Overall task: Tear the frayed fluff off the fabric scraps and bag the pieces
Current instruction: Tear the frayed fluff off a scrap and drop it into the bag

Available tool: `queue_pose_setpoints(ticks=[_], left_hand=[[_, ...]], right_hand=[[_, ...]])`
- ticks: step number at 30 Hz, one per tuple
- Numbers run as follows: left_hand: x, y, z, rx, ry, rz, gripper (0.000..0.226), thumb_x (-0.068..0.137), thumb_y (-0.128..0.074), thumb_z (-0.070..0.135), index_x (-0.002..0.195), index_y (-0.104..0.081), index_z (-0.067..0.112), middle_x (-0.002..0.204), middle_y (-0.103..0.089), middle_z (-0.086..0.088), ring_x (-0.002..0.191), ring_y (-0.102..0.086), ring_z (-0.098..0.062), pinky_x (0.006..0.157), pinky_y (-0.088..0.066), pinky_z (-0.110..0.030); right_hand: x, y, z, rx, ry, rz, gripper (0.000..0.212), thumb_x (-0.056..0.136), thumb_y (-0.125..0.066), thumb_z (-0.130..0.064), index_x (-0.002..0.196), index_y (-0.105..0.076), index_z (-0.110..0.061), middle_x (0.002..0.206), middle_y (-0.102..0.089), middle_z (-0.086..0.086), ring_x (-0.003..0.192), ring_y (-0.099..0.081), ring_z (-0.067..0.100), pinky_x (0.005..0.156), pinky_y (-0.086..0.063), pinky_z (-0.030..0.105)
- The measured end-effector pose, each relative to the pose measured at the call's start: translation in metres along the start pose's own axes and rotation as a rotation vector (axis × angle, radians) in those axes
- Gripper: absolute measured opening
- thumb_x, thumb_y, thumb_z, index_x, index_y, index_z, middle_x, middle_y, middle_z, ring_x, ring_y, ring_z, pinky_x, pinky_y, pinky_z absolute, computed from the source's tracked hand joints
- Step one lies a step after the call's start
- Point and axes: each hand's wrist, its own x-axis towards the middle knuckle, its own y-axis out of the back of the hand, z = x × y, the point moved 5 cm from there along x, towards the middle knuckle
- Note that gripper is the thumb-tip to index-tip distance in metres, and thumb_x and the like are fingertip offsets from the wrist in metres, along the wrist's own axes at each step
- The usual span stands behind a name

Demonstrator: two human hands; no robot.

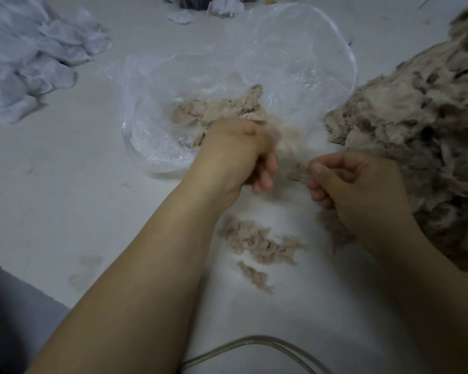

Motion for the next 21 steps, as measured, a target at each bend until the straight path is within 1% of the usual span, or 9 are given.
queue_pose_setpoints(ticks=[2, 4, 6, 8, 10, 13, 15, 18, 21], left_hand=[[0.004, 0.005, 0.003, -0.228, -0.044, 0.14, 0.017, 0.102, -0.048, 0.006, 0.093, -0.058, -0.006, 0.072, -0.069, -0.015, 0.052, -0.068, -0.022, 0.044, -0.053, -0.028], [0.005, 0.003, 0.002, -0.3, -0.059, 0.16, 0.014, 0.102, -0.048, 0.004, 0.106, -0.053, -0.008, 0.097, -0.068, -0.022, 0.074, -0.074, -0.025, 0.059, -0.06, -0.033], [0.005, -0.003, -0.001, -0.231, -0.048, 0.086, 0.008, 0.099, -0.052, -0.001, 0.104, -0.053, -0.006, 0.09, -0.067, -0.021, 0.07, -0.072, -0.028, 0.059, -0.061, -0.038], [0.002, -0.009, -0.005, -0.068, -0.019, -0.028, 0.002, 0.097, -0.055, -0.002, 0.097, -0.057, -0.004, 0.075, -0.067, -0.019, 0.058, -0.068, -0.028, 0.05, -0.059, -0.038], [-0.003, -0.016, -0.009, 0.092, 0.016, -0.124, 0.002, 0.094, -0.059, -0.003, 0.094, -0.061, -0.004, 0.075, -0.068, -0.022, 0.052, -0.066, -0.027, 0.044, -0.054, -0.033], [-0.008, -0.025, -0.012, 0.329, 0.017, -0.19, 0.023, 0.088, -0.069, 0.001, 0.11, -0.063, 0.002, 0.099, -0.067, -0.018, 0.054, -0.067, -0.03, 0.045, -0.057, -0.035], [-0.008, -0.028, -0.012, 0.479, -0.013, -0.234, 0.041, 0.084, -0.074, 0.003, 0.122, -0.062, 0.012, 0.109, -0.062, -0.006, 0.061, -0.07, -0.031, 0.051, -0.06, -0.041], [-0.009, -0.031, -0.015, 0.518, 0.012, -0.322, 0.039, 0.083, -0.076, 0.004, 0.119, -0.063, 0.012, 0.093, -0.07, -0.012, 0.062, -0.072, -0.028, 0.055, -0.061, -0.044], [-0.01, -0.034, -0.013, 0.471, -0.034, -0.291, 0.017, 0.089, -0.072, 0.009, 0.105, -0.067, 0.006, 0.072, -0.071, -0.018, 0.058, -0.07, -0.032, 0.053, -0.061, -0.045]], right_hand=[[0.002, 0.014, -0.012, -0.505, 0.182, 0.126, 0.011, 0.084, -0.065, -0.042, 0.079, -0.064, -0.032, 0.071, -0.066, -0.021, 0.058, -0.06, -0.006, 0.046, -0.042, 0.01], [0.002, 0.018, -0.017, -0.881, 0.187, 0.054, 0.022, 0.072, -0.061, -0.055, 0.083, -0.058, -0.035, 0.072, -0.061, -0.014, 0.065, -0.057, -0.001, 0.048, -0.036, 0.017], [0.001, 0.014, -0.008, -1.092, 0.06, -0.135, 0.031, 0.072, -0.066, -0.055, 0.088, -0.051, -0.033, 0.085, -0.054, -0.008, 0.072, -0.052, 0.01, 0.058, -0.037, 0.024], [-0.001, 0.005, -0.005, -1.19, 0.027, -0.264, 0.02, 0.088, -0.063, -0.038, 0.087, -0.046, -0.027, 0.087, -0.052, -0.004, 0.079, -0.049, 0.016, 0.064, -0.033, 0.026], [0.0, -0.001, -0.009, -1.12, 0.023, -0.261, 0.017, 0.093, -0.06, -0.019, 0.079, -0.05, -0.023, 0.081, -0.055, -0.004, 0.077, -0.049, 0.015, 0.058, -0.03, 0.026], [-0.003, -0.003, -0.014, -0.909, 0.084, -0.193, 0.017, 0.086, -0.066, -0.019, 0.073, -0.056, -0.025, 0.069, -0.056, -0.005, 0.065, -0.05, 0.016, 0.056, -0.034, 0.027], [-0.004, -0.004, -0.013, -0.755, 0.098, -0.173, 0.017, 0.086, -0.068, -0.019, 0.074, -0.058, -0.028, 0.067, -0.056, -0.01, 0.06, -0.049, 0.004, 0.052, -0.034, 0.015], [-0.001, 0.0, -0.016, -0.647, 0.141, -0.048, 0.018, 0.085, -0.069, -0.021, 0.074, -0.059, -0.032, 0.066, -0.056, -0.015, 0.061, -0.054, -0.008, 0.056, -0.035, 0.0], [0.0, 0.004, -0.015, -0.552, 0.167, 0.041, 0.022, 0.084, -0.069, -0.022, 0.07, -0.057, -0.034, 0.066, -0.059, -0.016, 0.062, -0.054, -0.012, 0.056, -0.037, 0.001]])
